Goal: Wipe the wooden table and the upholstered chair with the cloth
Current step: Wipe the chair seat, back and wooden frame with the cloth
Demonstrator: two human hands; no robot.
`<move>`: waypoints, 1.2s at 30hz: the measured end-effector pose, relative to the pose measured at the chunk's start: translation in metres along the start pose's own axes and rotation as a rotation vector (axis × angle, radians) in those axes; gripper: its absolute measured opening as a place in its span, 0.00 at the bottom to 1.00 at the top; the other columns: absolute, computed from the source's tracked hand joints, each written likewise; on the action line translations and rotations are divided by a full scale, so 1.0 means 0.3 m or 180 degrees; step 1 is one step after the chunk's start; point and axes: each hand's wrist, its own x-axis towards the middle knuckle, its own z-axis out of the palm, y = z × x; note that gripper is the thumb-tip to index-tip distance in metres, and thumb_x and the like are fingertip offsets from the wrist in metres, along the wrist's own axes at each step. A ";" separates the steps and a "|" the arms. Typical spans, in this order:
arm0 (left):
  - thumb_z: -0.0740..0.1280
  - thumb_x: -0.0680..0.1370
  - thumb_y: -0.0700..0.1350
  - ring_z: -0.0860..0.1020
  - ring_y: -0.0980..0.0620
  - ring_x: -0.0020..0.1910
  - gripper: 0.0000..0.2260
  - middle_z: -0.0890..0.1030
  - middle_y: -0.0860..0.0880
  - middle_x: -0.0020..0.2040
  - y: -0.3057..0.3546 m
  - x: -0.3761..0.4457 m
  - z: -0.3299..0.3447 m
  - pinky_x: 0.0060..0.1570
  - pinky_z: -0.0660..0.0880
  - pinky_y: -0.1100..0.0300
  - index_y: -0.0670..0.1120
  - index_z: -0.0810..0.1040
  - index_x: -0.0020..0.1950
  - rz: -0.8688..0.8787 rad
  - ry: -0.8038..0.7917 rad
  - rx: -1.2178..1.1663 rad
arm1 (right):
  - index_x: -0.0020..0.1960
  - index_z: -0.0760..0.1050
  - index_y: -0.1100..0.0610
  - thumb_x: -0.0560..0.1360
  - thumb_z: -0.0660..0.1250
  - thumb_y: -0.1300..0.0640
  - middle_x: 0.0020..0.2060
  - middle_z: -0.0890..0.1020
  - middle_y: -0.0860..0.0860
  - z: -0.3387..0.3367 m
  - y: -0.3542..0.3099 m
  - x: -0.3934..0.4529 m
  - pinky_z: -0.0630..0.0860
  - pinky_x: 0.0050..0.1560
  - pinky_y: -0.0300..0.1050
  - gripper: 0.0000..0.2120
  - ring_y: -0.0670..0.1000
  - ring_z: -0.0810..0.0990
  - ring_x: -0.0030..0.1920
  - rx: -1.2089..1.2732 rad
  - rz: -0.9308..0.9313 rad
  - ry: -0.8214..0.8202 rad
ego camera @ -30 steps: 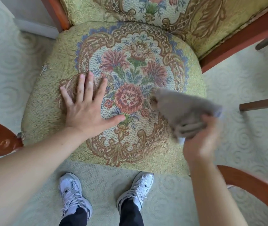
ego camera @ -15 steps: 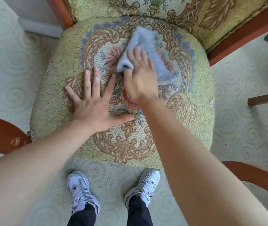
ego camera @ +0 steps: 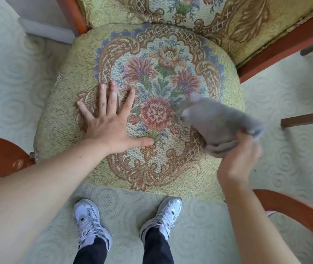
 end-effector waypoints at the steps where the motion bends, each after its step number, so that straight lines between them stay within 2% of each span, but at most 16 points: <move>1: 0.46 0.51 0.90 0.21 0.45 0.73 0.62 0.17 0.49 0.72 0.000 0.000 0.002 0.64 0.34 0.21 0.62 0.21 0.73 -0.0006 0.0007 0.0004 | 0.24 0.64 0.55 0.71 0.57 0.60 0.24 0.73 0.63 0.003 -0.023 0.040 0.67 0.27 0.47 0.17 0.61 0.69 0.24 0.0209 0.0140 0.0413; 4: 0.46 0.51 0.90 0.21 0.46 0.73 0.62 0.18 0.49 0.72 0.002 -0.002 0.004 0.64 0.33 0.21 0.63 0.21 0.73 -0.0012 0.0018 0.0000 | 0.25 0.64 0.52 0.70 0.56 0.57 0.24 0.67 0.58 0.053 -0.056 0.136 0.64 0.28 0.54 0.15 0.57 0.62 0.25 0.0179 0.0002 0.0859; 7: 0.46 0.50 0.90 0.21 0.46 0.73 0.62 0.17 0.50 0.72 0.001 0.000 0.003 0.64 0.33 0.22 0.63 0.21 0.72 -0.0017 0.0012 0.0005 | 0.43 0.75 0.51 0.72 0.53 0.53 0.31 0.73 0.51 0.142 0.001 0.188 0.65 0.36 0.50 0.12 0.44 0.70 0.30 -0.0988 -0.0536 0.0172; 8: 0.46 0.50 0.90 0.20 0.46 0.73 0.62 0.17 0.50 0.72 0.001 0.000 0.002 0.63 0.33 0.22 0.63 0.21 0.72 -0.0015 0.0002 0.0006 | 0.57 0.77 0.54 0.75 0.52 0.53 0.45 0.81 0.54 0.168 0.038 0.184 0.72 0.46 0.49 0.18 0.41 0.78 0.44 -0.1664 -0.0782 -0.0327; 10: 0.46 0.50 0.90 0.20 0.46 0.73 0.61 0.16 0.50 0.71 0.000 0.001 0.001 0.63 0.33 0.22 0.63 0.20 0.72 -0.0007 -0.0015 0.0007 | 0.77 0.63 0.58 0.78 0.51 0.58 0.75 0.67 0.57 0.184 0.101 0.161 0.60 0.75 0.47 0.27 0.50 0.62 0.76 -0.2524 -0.1423 -0.1021; 13: 0.46 0.51 0.90 0.20 0.45 0.73 0.61 0.16 0.50 0.71 0.009 -0.001 -0.004 0.63 0.33 0.22 0.64 0.20 0.71 0.0004 -0.0038 -0.0006 | 0.79 0.56 0.59 0.77 0.50 0.57 0.79 0.56 0.55 0.121 0.139 0.100 0.46 0.79 0.47 0.30 0.53 0.50 0.80 -0.2729 -0.1934 -0.1480; 18: 0.45 0.52 0.90 0.21 0.45 0.73 0.59 0.17 0.50 0.72 0.009 -0.006 -0.012 0.64 0.35 0.22 0.64 0.20 0.71 -0.0037 -0.0042 -0.0003 | 0.79 0.59 0.57 0.77 0.47 0.54 0.79 0.57 0.52 0.037 0.189 -0.152 0.45 0.80 0.46 0.30 0.49 0.50 0.80 -0.2566 -0.1972 -0.2129; 20: 0.45 0.52 0.90 0.21 0.45 0.73 0.59 0.16 0.50 0.71 0.008 -0.008 -0.012 0.64 0.34 0.22 0.64 0.20 0.71 -0.0042 -0.0055 0.0011 | 0.76 0.67 0.50 0.77 0.49 0.50 0.76 0.64 0.46 0.018 0.194 -0.208 0.54 0.77 0.41 0.28 0.41 0.58 0.77 -0.2232 -0.1532 -0.2175; 22: 0.46 0.52 0.90 0.20 0.45 0.72 0.60 0.16 0.50 0.71 0.009 -0.008 -0.017 0.64 0.33 0.22 0.64 0.20 0.71 -0.0046 -0.0083 0.0019 | 0.54 0.82 0.45 0.76 0.54 0.45 0.54 0.83 0.42 0.008 0.158 -0.203 0.73 0.57 0.46 0.19 0.43 0.79 0.55 -0.1463 -0.0511 -0.1927; 24: 0.46 0.52 0.90 0.20 0.45 0.72 0.60 0.15 0.50 0.70 0.012 -0.010 -0.021 0.64 0.33 0.23 0.64 0.20 0.71 -0.0044 -0.0126 -0.0008 | 0.27 0.72 0.50 0.76 0.57 0.49 0.23 0.73 0.46 0.010 0.103 -0.142 0.66 0.35 0.43 0.19 0.49 0.69 0.26 -0.0261 0.0502 -0.1403; 26: 0.46 0.52 0.90 0.19 0.46 0.71 0.60 0.15 0.50 0.70 0.009 -0.011 -0.020 0.64 0.33 0.23 0.64 0.20 0.71 -0.0022 -0.0124 -0.0007 | 0.20 0.66 0.51 0.79 0.57 0.54 0.15 0.65 0.46 0.043 0.023 -0.064 0.64 0.28 0.37 0.27 0.47 0.62 0.17 0.0696 0.0948 -0.1022; 28: 0.46 0.52 0.90 0.19 0.46 0.72 0.60 0.16 0.50 0.71 -0.003 -0.013 -0.019 0.64 0.34 0.23 0.64 0.20 0.71 0.0038 -0.0106 0.0022 | 0.21 0.69 0.52 0.80 0.57 0.57 0.16 0.66 0.48 0.130 -0.055 0.024 0.66 0.23 0.34 0.28 0.49 0.65 0.17 0.0921 0.0707 -0.0632; 31: 0.46 0.52 0.90 0.20 0.48 0.72 0.60 0.17 0.52 0.72 -0.041 -0.027 -0.011 0.67 0.35 0.24 0.64 0.21 0.72 0.0199 -0.0035 0.0096 | 0.40 0.72 0.56 0.77 0.58 0.54 0.25 0.69 0.54 0.335 -0.107 0.126 0.69 0.29 0.43 0.11 0.54 0.69 0.27 0.0508 0.0227 -0.0401; 33: 0.46 0.53 0.89 0.21 0.50 0.73 0.60 0.18 0.53 0.73 -0.065 -0.042 -0.004 0.69 0.36 0.26 0.62 0.22 0.73 0.0311 0.0027 0.0172 | 0.53 0.75 0.58 0.77 0.55 0.51 0.43 0.80 0.56 0.467 -0.079 0.157 0.75 0.48 0.52 0.15 0.57 0.78 0.46 -0.0894 -0.0420 -0.0701; 35: 0.45 0.55 0.89 0.24 0.50 0.76 0.60 0.20 0.53 0.75 -0.081 -0.053 0.001 0.72 0.38 0.27 0.60 0.24 0.75 0.0385 0.0081 0.0245 | 0.73 0.66 0.59 0.81 0.52 0.54 0.72 0.70 0.58 0.569 -0.028 0.127 0.57 0.76 0.53 0.22 0.57 0.65 0.73 -0.2429 -0.1388 -0.1290; 36: 0.45 0.56 0.89 0.26 0.51 0.77 0.60 0.22 0.53 0.76 -0.085 -0.055 0.000 0.73 0.39 0.28 0.59 0.26 0.77 0.0407 0.0098 0.0246 | 0.77 0.61 0.59 0.81 0.51 0.56 0.77 0.62 0.57 0.602 -0.007 0.094 0.49 0.78 0.51 0.24 0.57 0.57 0.78 -0.2788 -0.1876 -0.1600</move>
